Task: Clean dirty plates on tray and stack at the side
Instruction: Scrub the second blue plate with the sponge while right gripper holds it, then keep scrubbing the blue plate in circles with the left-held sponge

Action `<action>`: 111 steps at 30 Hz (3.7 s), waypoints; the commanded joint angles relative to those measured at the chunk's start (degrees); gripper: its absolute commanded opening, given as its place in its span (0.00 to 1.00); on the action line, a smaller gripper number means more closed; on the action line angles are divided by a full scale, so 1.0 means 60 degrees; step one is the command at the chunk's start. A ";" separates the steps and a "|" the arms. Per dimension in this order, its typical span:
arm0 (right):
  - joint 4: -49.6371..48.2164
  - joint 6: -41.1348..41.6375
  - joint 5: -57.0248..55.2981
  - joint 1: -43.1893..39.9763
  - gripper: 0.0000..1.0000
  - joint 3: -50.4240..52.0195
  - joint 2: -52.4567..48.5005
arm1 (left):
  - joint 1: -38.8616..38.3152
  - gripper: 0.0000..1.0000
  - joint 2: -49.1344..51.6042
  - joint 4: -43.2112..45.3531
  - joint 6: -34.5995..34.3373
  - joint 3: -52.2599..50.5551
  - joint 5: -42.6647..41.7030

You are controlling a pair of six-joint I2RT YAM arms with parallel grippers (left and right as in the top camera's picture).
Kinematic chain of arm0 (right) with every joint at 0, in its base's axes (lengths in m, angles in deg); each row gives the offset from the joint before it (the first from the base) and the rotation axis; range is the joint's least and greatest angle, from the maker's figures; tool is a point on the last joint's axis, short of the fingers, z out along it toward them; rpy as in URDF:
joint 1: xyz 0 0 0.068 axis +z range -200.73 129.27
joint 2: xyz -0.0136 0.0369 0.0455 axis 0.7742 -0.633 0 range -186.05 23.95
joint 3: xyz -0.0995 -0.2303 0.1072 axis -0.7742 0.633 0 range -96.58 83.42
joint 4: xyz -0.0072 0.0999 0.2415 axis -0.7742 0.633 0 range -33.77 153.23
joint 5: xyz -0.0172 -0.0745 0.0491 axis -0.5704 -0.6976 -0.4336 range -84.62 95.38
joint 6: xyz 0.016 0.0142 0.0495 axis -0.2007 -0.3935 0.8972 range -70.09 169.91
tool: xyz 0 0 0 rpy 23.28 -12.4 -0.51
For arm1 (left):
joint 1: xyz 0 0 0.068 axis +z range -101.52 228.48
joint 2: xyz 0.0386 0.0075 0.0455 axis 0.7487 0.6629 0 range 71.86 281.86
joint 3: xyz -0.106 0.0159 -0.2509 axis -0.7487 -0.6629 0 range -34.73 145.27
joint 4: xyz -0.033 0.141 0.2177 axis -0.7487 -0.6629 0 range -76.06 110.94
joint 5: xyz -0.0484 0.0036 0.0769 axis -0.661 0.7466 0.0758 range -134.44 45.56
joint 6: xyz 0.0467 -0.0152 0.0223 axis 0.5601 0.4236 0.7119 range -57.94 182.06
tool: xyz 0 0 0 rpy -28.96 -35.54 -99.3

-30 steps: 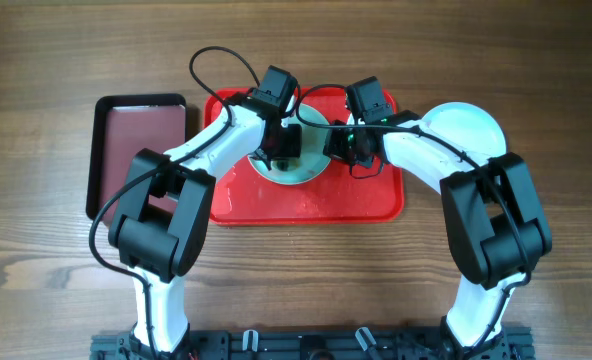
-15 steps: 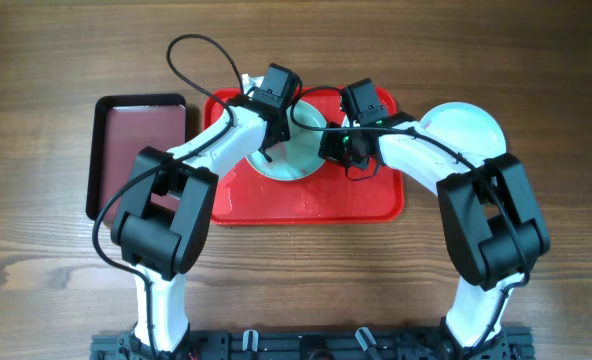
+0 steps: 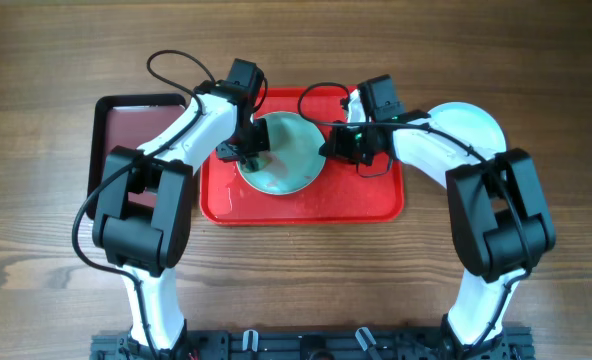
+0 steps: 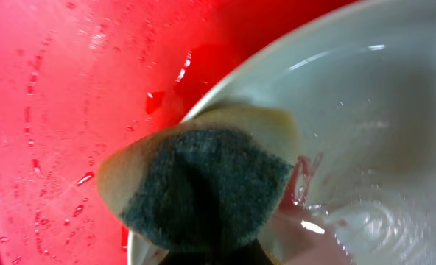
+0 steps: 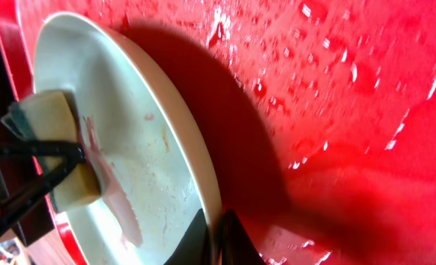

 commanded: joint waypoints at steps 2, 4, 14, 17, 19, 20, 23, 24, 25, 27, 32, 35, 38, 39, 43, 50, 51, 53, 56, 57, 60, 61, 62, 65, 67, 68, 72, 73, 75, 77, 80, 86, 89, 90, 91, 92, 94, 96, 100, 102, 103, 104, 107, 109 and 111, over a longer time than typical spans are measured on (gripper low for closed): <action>-0.0215 -0.0025 0.1155 0.0295 0.04 -0.0015 -0.0758 | -0.0138 0.04 0.0550 -0.0390 0.1570 -0.0463 -0.2703; -0.0364 0.0080 0.1155 0.0415 0.04 -0.0015 -0.0809 | -0.0331 0.04 0.0550 -0.0481 0.2044 -0.0463 -0.3246; -0.0335 0.0076 0.1155 0.0441 0.04 -0.0015 -0.0809 | -0.0576 0.04 0.0550 0.1220 0.0390 -0.0463 -0.1698; -0.0310 0.0076 0.1155 0.0441 0.05 -0.0015 -0.0809 | -0.0087 0.04 0.0550 0.1657 -0.0903 -0.0463 0.0131; -0.0302 0.0073 0.1155 0.0441 0.04 -0.0015 -0.0809 | 0.0182 0.04 0.0550 0.1617 -0.1515 -0.0463 0.1330; -0.0306 0.0069 0.1155 0.0441 0.04 -0.0015 -0.0809 | 0.0270 0.04 0.0550 0.1603 -0.1643 -0.0463 0.1781; -0.0313 0.0076 0.1147 0.0441 0.04 -0.0015 -0.0809 | 0.0419 0.04 0.0550 0.1249 -0.2379 -0.0463 0.3136; -0.0313 0.0076 0.1147 0.0441 0.04 -0.0015 -0.0809 | 0.0415 0.04 0.0550 0.1024 -0.2597 -0.0463 0.3231; -0.0313 0.0080 0.1144 0.0441 0.04 -0.0015 -0.0809 | 0.0390 0.04 0.0550 0.0794 -0.2612 -0.0463 0.3053; -0.0313 0.0087 0.1111 0.0441 0.04 -0.0015 -0.0809 | 0.0288 0.04 0.0550 0.0339 -0.2466 -0.0463 0.2310; -0.0313 0.0087 0.1107 0.0437 0.04 -0.0015 -0.0809 | 0.0055 0.04 0.0550 -0.0554 0.0244 -0.0463 -0.1253; -0.0313 0.0091 0.1107 0.0437 0.04 -0.0015 -0.0809 | 0.0062 0.04 0.0550 -0.1330 0.1876 -0.0463 -0.2776; -0.0324 0.0091 0.1107 0.0437 0.04 -0.0015 -0.0809 | 0.0066 0.04 0.0550 -0.2149 0.3391 -0.0463 -0.4302; -0.0331 0.0113 0.1107 0.0437 0.04 -0.0015 -0.0809 | 0.0066 0.04 0.0550 -0.2368 0.3792 -0.0463 -0.4615; -0.0339 0.0109 0.1111 0.0437 0.04 -0.0015 -0.0809 | 0.0058 0.04 0.0550 -0.2728 0.4273 -0.0463 -0.4787; -0.0335 0.0113 0.1115 0.0437 0.04 -0.0015 -0.0809 | 0.0084 0.04 0.0550 -0.2080 0.2962 -0.0463 -0.3078; -0.0335 0.0113 0.1115 0.0437 0.04 -0.0015 -0.0809 | 0.0084 0.04 0.0550 -0.1858 0.1887 -0.0463 -0.1909; -0.0335 0.0109 0.1111 0.0437 0.04 -0.0015 -0.0809 | 0.0084 0.04 0.0550 -0.1763 -0.0361 -0.0463 0.0772; -0.0335 0.0113 0.1115 0.0437 0.04 -0.0015 -0.0809 | 0.0073 0.04 0.0550 -0.2186 -0.2900 -0.0463 0.3442; -0.0339 0.0109 0.1107 0.0441 0.04 -0.0015 -0.0809 | 0.0073 0.04 0.0550 -0.2080 -0.2922 -0.0463 0.3439; -0.0339 0.0117 0.1075 0.0441 0.04 -0.0015 -0.0809 | 0.0076 0.04 0.0550 -0.1902 -0.3228 -0.0463 0.3628; -0.0339 0.0117 0.1078 0.0441 0.04 -0.0015 -0.0809 | 0.0073 0.04 0.0550 -0.1785 -0.3300 -0.0463 0.3727; -0.0313 0.0117 0.1075 0.0441 0.04 -0.0015 -0.0809 | 0.0073 0.04 0.0550 -0.1574 -0.3293 -0.0463 0.3763; -0.0255 0.0117 0.1078 0.0441 0.04 -0.0015 -0.0809 | 0.0073 0.04 0.0550 -0.0969 -0.3293 -0.0463 0.3912; -0.0197 0.0127 0.1075 0.0441 0.04 -0.0015 -0.0809 | 0.0073 0.04 0.0550 -0.0412 -0.3289 -0.0463 0.3949; -0.0168 0.0124 0.1075 0.0441 0.04 -0.0015 -0.0809 | 0.0073 0.04 0.0550 -0.0171 -0.3286 -0.0459 0.3952; -0.0120 0.0120 0.1075 0.0441 0.04 -0.0015 -0.0809 | 0.0073 0.04 0.0550 0.0634 -0.3184 -0.0459 0.3971; -0.0120 0.0120 0.1075 0.0441 0.04 -0.0015 -0.0809 | 0.0069 0.04 0.0550 0.0940 -0.2841 -0.0459 0.3847; -0.0102 0.0113 0.1078 0.0441 0.04 -0.0015 -0.0809 | 0.0033 0.04 0.0550 0.2000 -0.1049 -0.0459 0.2645; -0.0080 0.0098 0.1082 0.0441 0.04 -0.0015 -0.0809 | -0.0029 0.04 0.0550 0.2601 0.0087 -0.0459 0.1581; -0.0025 0.0004 0.1166 0.0448 0.04 -0.0015 -0.0809 | -0.0160 0.04 0.0550 0.3399 0.1453 -0.0459 -0.0273; 0.0317 -0.0259 0.1683 0.0481 0.04 -0.0015 -0.0809 | -0.0182 0.04 0.0550 0.3610 0.1789 -0.0459 -0.1075; 0.0707 -0.0419 0.1727 0.0623 0.04 -0.0015 -0.0809 | -0.0182 0.04 0.0550 0.3574 0.2208 -0.0463 -0.1075; 0.0758 -0.0492 0.1727 0.0696 0.04 -0.0015 -0.0809 | -0.0182 0.04 0.0550 0.3544 0.2335 -0.0463 -0.1071; 0.0769 -0.0495 0.1723 0.0761 0.04 -0.0015 -0.0809 | -0.0182 0.04 0.0550 0.3526 0.2488 -0.0463 -0.1075; 0.0758 -0.0492 0.1719 0.0809 0.04 -0.0015 -0.0809 | -0.0182 0.04 0.0550 0.3497 0.2575 -0.0463 -0.1064; 0.0721 -0.0492 0.1719 0.0831 0.04 -0.0015 -0.0809 | -0.0171 0.04 0.0550 0.3355 0.2568 -0.0459 -0.0820; 0.0725 -0.0488 0.1719 0.0831 0.05 -0.0015 -0.0809 | -0.0164 0.04 0.0550 0.3089 0.1468 -0.0459 0.1209; 0.0688 -0.0484 0.1719 0.0831 0.04 -0.0015 -0.0809 | -0.0164 0.04 0.0550 0.1942 0.0382 -0.0321 0.2892; 0.0688 -0.0477 0.1719 0.0831 0.04 -0.0015 -0.0809 | -0.0175 0.04 0.0550 0.0987 0.0164 -0.0106 0.2812; 0.0688 -0.0466 0.1723 0.0831 0.04 -0.0015 -0.0809 | -0.0175 0.04 0.0550 0.0412 0.0175 0.0080 0.2543; 0.0688 -0.0466 0.1723 0.0834 0.04 -0.0015 -0.0809 | -0.0175 0.04 0.0550 -0.0109 0.0182 0.0280 0.2171; 0.0688 -0.0459 0.1723 0.0834 0.04 -0.0015 -0.0809 | -0.0171 0.04 0.0550 -0.1308 0.0608 0.0943 0.0852; 0.0696 -0.0466 0.1719 0.0831 0.04 -0.0015 -0.0809 | -0.0171 0.04 0.0550 -0.1519 0.0994 0.1140 0.0324; 0.0710 -0.0470 0.1723 0.0834 0.04 -0.0015 -0.0809 | -0.0164 0.04 0.0550 -0.1625 0.1013 0.1151 0.0291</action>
